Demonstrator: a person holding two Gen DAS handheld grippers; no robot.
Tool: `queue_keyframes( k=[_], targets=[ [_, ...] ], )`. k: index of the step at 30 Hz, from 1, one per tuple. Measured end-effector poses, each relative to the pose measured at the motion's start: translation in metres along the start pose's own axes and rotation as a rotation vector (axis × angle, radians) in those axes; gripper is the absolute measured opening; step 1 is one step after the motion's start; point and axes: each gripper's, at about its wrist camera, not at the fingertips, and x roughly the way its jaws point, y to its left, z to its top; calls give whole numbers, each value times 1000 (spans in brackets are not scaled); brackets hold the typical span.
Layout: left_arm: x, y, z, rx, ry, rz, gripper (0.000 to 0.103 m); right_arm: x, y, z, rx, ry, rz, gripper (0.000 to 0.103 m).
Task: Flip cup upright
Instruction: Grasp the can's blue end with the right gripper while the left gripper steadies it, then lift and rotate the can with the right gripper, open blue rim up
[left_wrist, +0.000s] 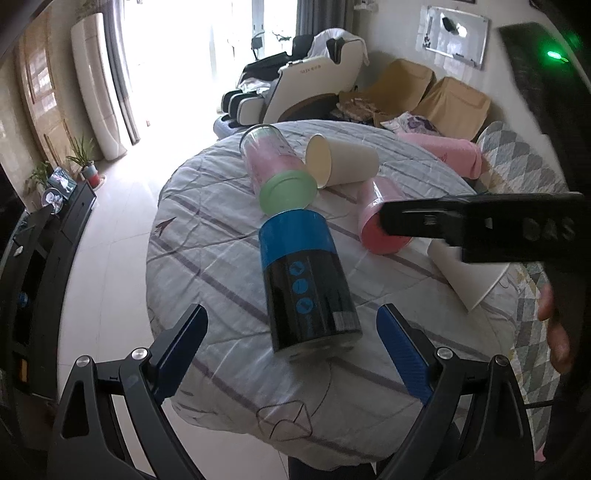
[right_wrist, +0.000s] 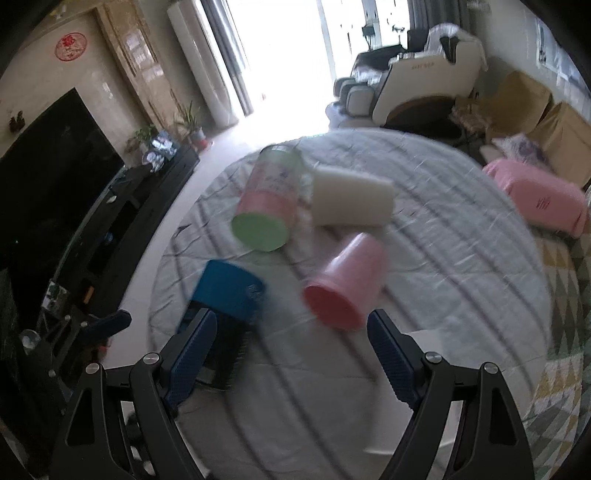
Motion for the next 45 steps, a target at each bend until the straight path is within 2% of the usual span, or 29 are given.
queue_keyframes(
  k=[3, 5, 12, 18, 23, 26, 28, 29, 34, 37, 45],
  targets=[
    [-5, 8, -4, -8, -13, 4, 94, 14, 7, 2, 59, 64, 49, 84],
    [-7, 14, -6, -10, -21, 10, 94, 23, 11, 4, 95, 96, 52, 84],
    [-7, 31, -11, -8, -34, -1, 94, 53, 13, 9, 216, 174, 106, 84],
    [1, 48, -13, -25, -40, -10, 96, 82, 21, 14, 243, 229, 130, 84],
    [16, 44, -16, -4, -9, -44, 96, 97, 27, 15, 229, 243, 112, 84],
    [23, 43, -16, -2, -6, -81, 99, 101, 30, 15, 198, 232, 88, 82],
    [26, 43, -17, -9, -9, -98, 100, 101, 31, 14, 180, 221, 76, 71],
    [28, 43, -17, -9, -9, -102, 101, 100, 32, 14, 171, 211, 69, 70],
    [32, 41, -17, -10, -6, -128, 101, 88, 39, 14, 112, 161, 30, 70],
    [34, 42, -18, -22, -1, -136, 101, 72, 46, 14, 66, 89, 3, 70],
    [56, 48, -10, -96, -5, -98, 101, 45, 56, 17, -20, -60, -37, 70]
  ],
)
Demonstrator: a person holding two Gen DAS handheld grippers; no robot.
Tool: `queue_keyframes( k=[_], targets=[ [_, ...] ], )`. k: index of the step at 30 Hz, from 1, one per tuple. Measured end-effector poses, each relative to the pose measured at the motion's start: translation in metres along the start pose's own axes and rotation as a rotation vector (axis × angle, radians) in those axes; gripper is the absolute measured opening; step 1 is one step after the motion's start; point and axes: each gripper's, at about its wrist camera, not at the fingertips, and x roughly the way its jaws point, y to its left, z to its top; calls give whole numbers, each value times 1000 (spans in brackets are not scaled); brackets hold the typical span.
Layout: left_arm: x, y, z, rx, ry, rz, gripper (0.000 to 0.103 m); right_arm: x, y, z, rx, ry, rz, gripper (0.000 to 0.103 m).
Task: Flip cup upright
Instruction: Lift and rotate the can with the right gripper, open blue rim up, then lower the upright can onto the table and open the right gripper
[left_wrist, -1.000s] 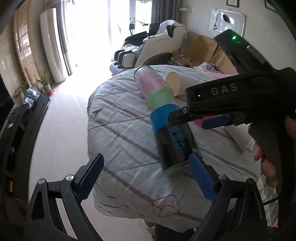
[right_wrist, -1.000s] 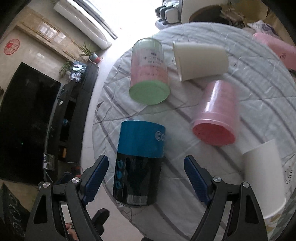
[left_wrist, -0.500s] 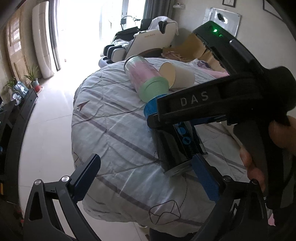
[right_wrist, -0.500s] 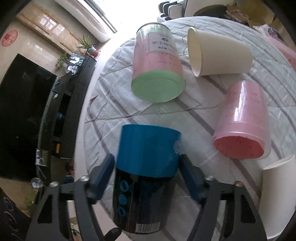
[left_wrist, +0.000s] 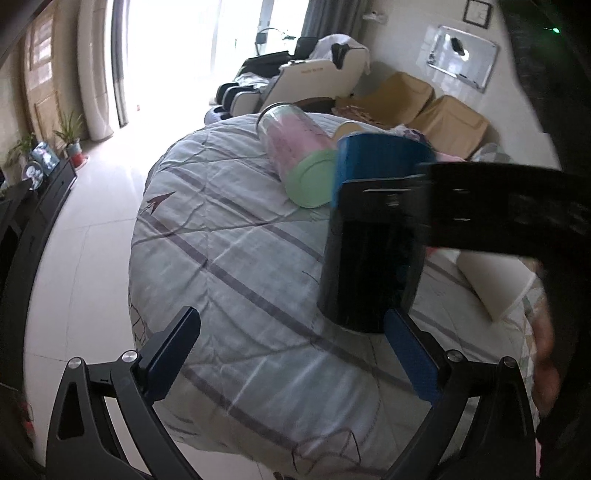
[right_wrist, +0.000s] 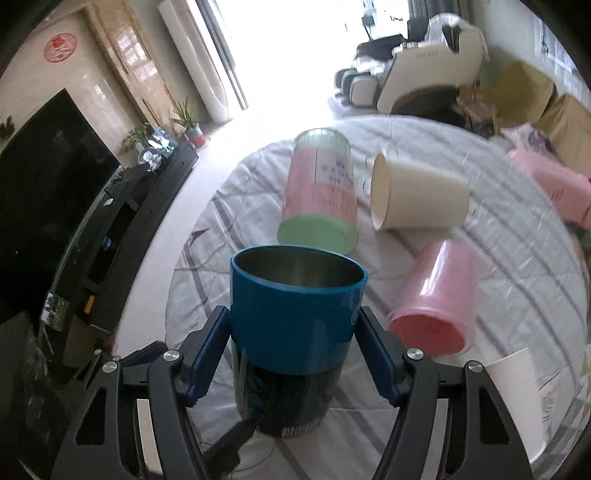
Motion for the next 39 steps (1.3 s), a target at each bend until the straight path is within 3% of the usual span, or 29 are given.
queue_keyframes(
  k=[4, 14, 18, 21, 31, 39],
  targets=[
    [8, 0, 0, -18, 9, 49, 101, -6, 0, -3, -39, -67, -10, 70],
    [14, 1, -5, -23, 10, 55, 101, -8, 5, -22, -150, -139, -29, 70],
    [6, -2, -6, -22, -15, 50, 101, -15, 8, -24, -167, -150, 4, 70],
    [-1, -6, -5, -13, -33, 54, 101, -19, 13, -23, -184, -162, -6, 79],
    [-28, -27, -7, 25, -81, 83, 101, -53, 11, -32, -186, -218, -27, 81],
    [-66, -52, -14, 74, -151, 122, 101, -106, -4, -49, -166, -295, -32, 82]
  ],
)
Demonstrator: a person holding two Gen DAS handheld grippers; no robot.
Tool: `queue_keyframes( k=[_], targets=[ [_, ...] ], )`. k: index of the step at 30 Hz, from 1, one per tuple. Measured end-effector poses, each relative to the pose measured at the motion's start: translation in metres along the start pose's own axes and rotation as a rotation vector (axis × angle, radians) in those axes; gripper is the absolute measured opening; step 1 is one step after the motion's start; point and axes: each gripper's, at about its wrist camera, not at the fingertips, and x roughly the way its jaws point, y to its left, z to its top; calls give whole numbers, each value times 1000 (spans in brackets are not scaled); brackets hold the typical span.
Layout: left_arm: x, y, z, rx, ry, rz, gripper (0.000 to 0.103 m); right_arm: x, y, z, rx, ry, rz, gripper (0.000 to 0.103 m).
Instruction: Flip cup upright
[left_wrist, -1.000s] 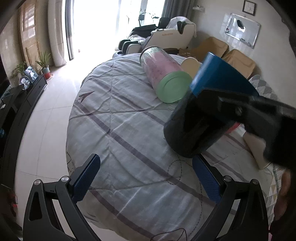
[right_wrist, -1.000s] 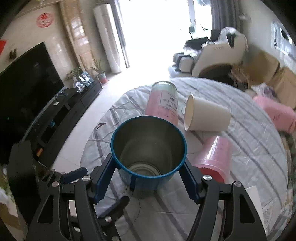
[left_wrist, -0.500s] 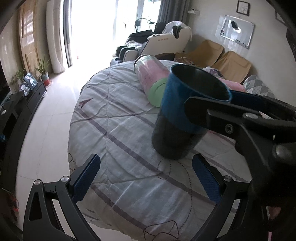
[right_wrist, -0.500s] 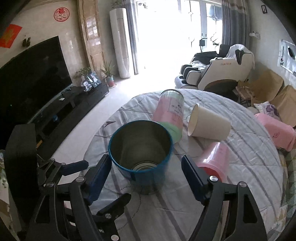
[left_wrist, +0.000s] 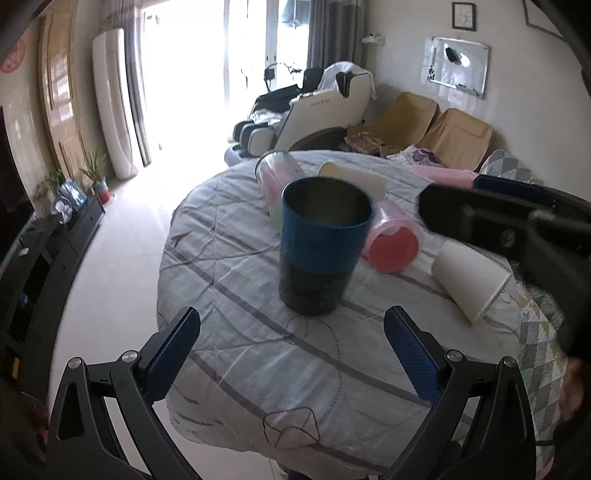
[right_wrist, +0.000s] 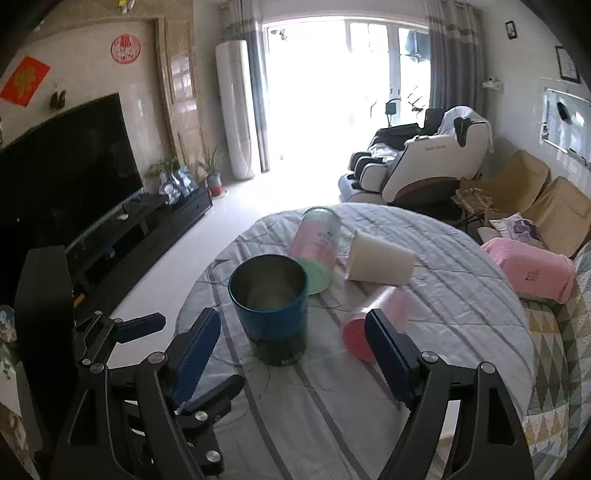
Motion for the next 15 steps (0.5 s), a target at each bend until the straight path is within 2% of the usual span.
queue_keyframes(
  k=[11, 15],
  targets=[
    [-60, -22, 0, 15, -148, 31, 103, -73, -36, -14, 83, -141, -52, 87],
    [-75, -30, 0, 19, -177, 37, 103, -91, -44, -22, 91, -188, -81, 88]
  ],
)
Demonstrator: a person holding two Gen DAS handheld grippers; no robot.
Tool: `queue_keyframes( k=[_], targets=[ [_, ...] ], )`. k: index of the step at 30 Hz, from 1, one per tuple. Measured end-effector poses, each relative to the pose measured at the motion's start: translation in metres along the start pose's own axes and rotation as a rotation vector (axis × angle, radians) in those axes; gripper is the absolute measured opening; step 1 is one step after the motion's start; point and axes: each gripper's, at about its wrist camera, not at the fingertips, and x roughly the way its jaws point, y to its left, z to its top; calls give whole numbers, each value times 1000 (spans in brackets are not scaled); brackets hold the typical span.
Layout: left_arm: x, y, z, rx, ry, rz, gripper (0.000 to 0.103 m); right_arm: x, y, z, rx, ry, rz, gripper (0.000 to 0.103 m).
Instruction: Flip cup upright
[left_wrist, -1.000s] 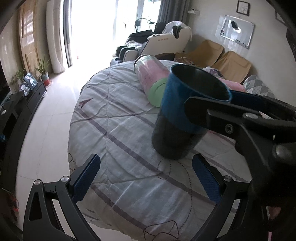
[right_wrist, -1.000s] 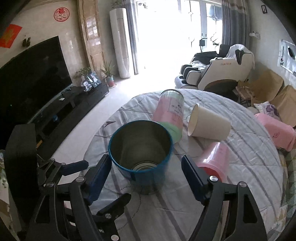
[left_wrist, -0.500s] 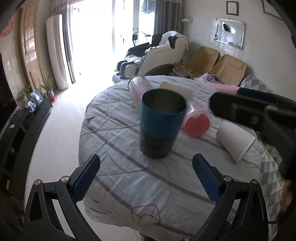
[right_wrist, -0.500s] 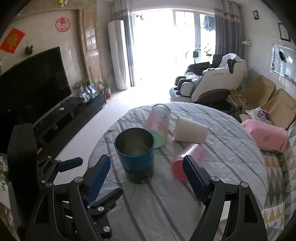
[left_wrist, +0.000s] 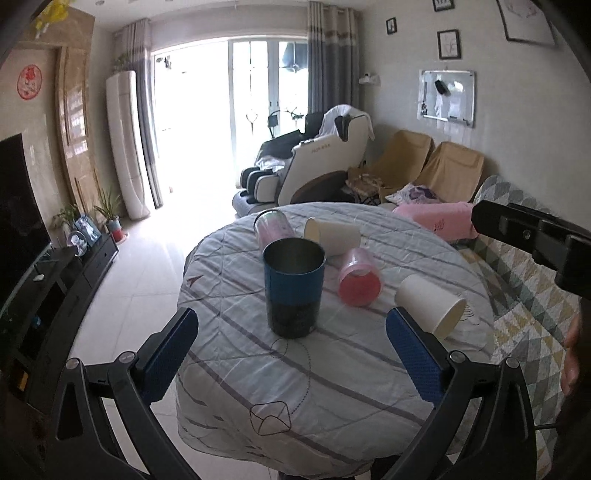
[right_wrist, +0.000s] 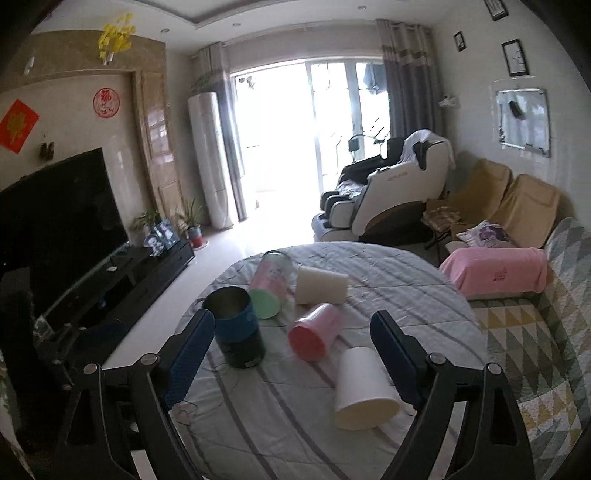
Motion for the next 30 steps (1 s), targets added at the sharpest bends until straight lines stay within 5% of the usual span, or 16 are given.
queue_keyframes(
  k=[7, 30],
  targets=[
    [-14, -16, 1, 25, -32, -20, 103, -16, -16, -5, 31, -48, -40, 88],
    [-4, -26, 0, 44, -14, 15, 103, -8, -40, -14, 87, 0, -30, 88]
  ],
)
